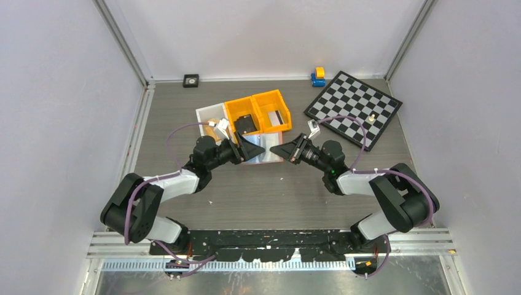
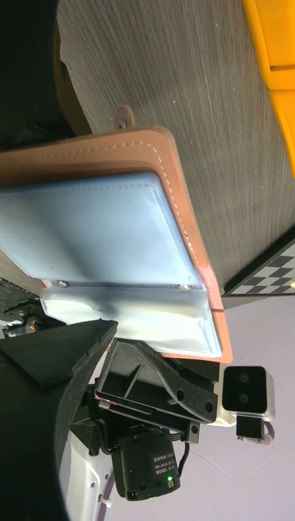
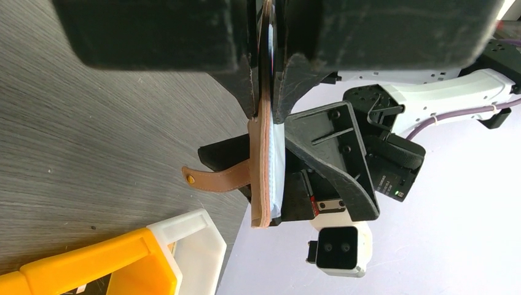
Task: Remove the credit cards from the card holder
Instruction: Remove the credit card from the card holder.
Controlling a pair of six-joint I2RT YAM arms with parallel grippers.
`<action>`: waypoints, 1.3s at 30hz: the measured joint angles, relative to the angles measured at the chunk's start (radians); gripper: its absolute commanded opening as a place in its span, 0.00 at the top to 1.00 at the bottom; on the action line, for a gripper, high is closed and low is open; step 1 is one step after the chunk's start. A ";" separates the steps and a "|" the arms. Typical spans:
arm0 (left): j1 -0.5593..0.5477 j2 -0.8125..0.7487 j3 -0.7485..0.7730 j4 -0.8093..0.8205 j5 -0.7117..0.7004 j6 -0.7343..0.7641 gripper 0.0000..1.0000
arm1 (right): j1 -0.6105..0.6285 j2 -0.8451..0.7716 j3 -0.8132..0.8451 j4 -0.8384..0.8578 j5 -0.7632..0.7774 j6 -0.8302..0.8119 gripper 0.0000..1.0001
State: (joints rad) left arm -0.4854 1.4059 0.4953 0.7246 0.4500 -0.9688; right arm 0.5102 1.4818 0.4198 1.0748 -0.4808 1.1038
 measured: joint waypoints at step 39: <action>0.015 -0.062 -0.025 -0.024 -0.020 0.001 0.74 | 0.013 -0.130 0.008 -0.164 0.095 -0.076 0.78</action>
State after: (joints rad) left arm -0.4706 1.3441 0.4702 0.7002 0.4301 -0.9680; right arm 0.5236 1.3514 0.4274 0.9112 -0.3862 1.0279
